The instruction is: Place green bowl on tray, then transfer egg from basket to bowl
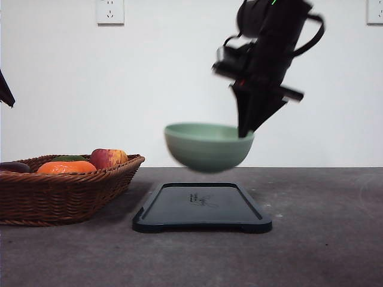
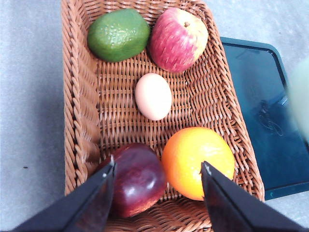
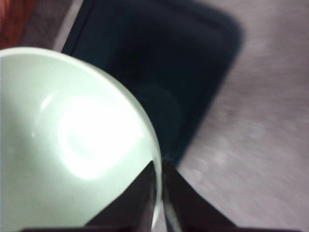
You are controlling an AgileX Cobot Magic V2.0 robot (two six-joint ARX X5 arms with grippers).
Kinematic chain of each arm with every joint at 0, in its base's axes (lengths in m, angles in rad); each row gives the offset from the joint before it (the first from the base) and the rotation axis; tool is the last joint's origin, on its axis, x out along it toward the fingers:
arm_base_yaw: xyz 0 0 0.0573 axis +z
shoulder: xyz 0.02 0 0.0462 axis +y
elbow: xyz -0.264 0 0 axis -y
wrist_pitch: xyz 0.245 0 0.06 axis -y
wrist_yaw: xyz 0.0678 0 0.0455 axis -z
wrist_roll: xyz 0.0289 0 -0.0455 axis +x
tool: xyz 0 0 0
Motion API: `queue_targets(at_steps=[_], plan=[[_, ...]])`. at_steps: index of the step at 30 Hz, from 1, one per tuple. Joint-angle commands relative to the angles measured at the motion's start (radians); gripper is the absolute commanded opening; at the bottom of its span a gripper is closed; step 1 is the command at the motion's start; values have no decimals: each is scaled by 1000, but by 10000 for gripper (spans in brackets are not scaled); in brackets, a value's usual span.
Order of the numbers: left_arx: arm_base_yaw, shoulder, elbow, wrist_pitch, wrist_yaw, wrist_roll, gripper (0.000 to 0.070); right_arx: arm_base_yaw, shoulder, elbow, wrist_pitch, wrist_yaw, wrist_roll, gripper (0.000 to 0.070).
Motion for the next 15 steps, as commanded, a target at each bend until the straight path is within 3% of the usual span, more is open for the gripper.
queue_targets(at_steps=[1,15], plan=[[-1,8,19,10,3,0,350,8,33,23,19,0,17,0],[-1,8,19,11,3,0,349,14,126,23,42,9,18,7]])
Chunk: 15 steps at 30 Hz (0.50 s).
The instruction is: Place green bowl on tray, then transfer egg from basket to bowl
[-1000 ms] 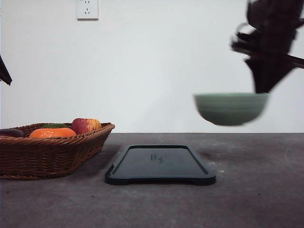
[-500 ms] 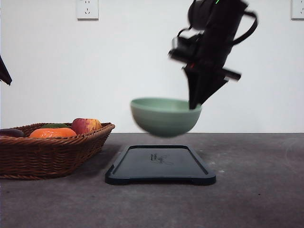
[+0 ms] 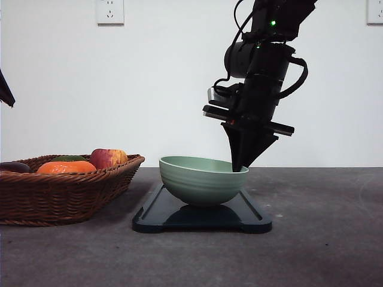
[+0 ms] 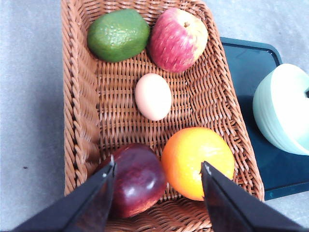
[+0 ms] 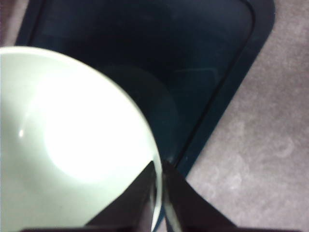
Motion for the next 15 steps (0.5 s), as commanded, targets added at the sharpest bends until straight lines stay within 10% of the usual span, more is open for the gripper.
queue_targets(at_steps=[1,6,15], plan=[[-1,8,19,10,3,0,349,8,26,23,11,8,11,26],[-1,8,19,10,3,0,350,12,23,34,15,7,17,333],[-1,8,19,10,3,0,350,12,-61,35,130,15,23,347]])
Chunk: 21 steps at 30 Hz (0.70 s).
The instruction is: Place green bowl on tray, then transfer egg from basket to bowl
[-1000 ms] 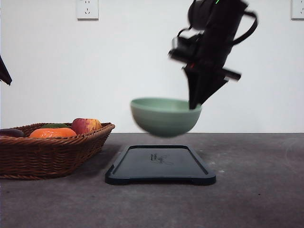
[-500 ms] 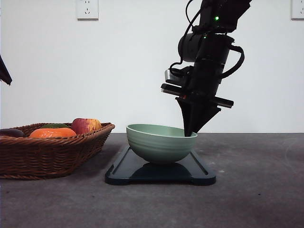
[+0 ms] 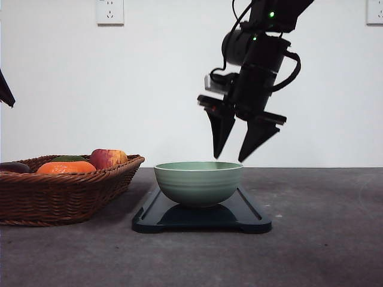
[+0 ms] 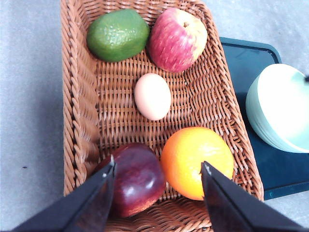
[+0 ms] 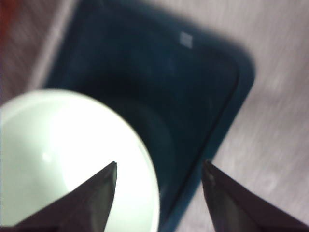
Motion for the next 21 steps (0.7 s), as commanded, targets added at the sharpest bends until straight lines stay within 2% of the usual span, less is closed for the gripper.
queue_targets(at_steps=[1,6,18,21], plan=[[-1,8,19,10,3,0,349,6,-43,-10,49,1,3,346],[-1,8,19,10,3,0,349,1,-192,-186,190,1,-1,346],[-1,8,19,9,2,8,350,-44,-652,-780,587,0,-10,346],[-1,8,19,9,3,7,350,-66,-749,-890,637,0,-12,346]])
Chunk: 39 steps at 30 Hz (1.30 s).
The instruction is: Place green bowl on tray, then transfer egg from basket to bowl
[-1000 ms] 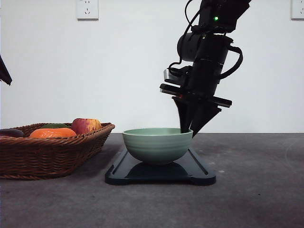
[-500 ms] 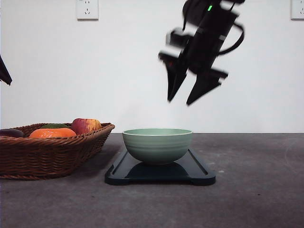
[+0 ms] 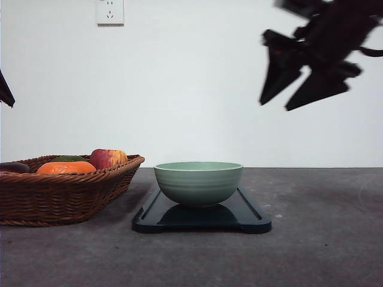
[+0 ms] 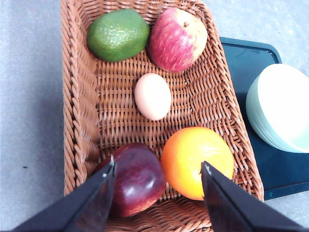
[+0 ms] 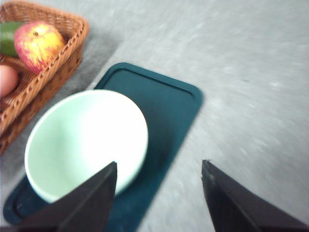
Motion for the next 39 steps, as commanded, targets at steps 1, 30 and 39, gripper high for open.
queue_targets(at_steps=[1,30,39], plan=[[-1,8,19,10,3,5,350,-8,-34,-51,20,0,-13,346],[-188,309,289,-128,-233,-46,351,-74,-299,-264,-36,-25,-108,346],[-297,565,474,-121,-344,-46,428,-74,-299,-264,-35,-26,-107,346]])
